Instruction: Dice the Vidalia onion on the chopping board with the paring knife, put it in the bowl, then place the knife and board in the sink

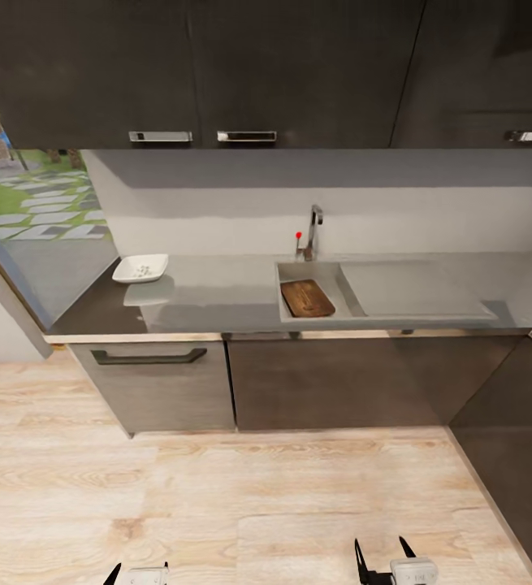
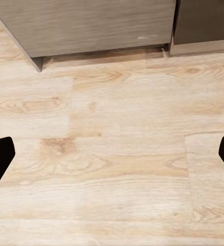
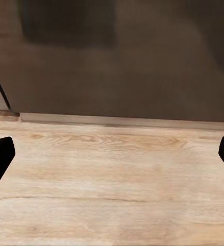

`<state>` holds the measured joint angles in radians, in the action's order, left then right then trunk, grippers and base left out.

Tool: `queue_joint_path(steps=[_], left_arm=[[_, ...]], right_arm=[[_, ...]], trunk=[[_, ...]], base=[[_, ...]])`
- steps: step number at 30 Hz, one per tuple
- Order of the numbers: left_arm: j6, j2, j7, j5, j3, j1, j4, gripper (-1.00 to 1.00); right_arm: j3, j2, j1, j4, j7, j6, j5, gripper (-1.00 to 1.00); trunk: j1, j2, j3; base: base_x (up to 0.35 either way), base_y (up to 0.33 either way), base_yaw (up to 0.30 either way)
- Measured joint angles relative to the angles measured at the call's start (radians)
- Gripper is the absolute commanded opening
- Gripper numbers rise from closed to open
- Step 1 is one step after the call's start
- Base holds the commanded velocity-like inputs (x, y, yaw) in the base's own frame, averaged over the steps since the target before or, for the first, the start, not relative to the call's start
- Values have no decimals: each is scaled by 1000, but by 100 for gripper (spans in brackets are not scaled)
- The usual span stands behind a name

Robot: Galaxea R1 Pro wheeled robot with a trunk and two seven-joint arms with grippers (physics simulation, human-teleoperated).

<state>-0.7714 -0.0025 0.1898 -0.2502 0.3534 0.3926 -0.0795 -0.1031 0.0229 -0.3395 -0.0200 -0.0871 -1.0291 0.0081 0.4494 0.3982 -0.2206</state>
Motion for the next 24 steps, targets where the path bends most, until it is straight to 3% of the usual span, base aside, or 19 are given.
queue_joint_path(steps=[24], left_arm=[[0, 0, 0, 0, 0, 0, 0, 100]], right_arm=[[-1, -3, 0, 1, 0, 0, 0, 100]], trunk=[[0, 0, 38]], base=[[0, 0, 0]])
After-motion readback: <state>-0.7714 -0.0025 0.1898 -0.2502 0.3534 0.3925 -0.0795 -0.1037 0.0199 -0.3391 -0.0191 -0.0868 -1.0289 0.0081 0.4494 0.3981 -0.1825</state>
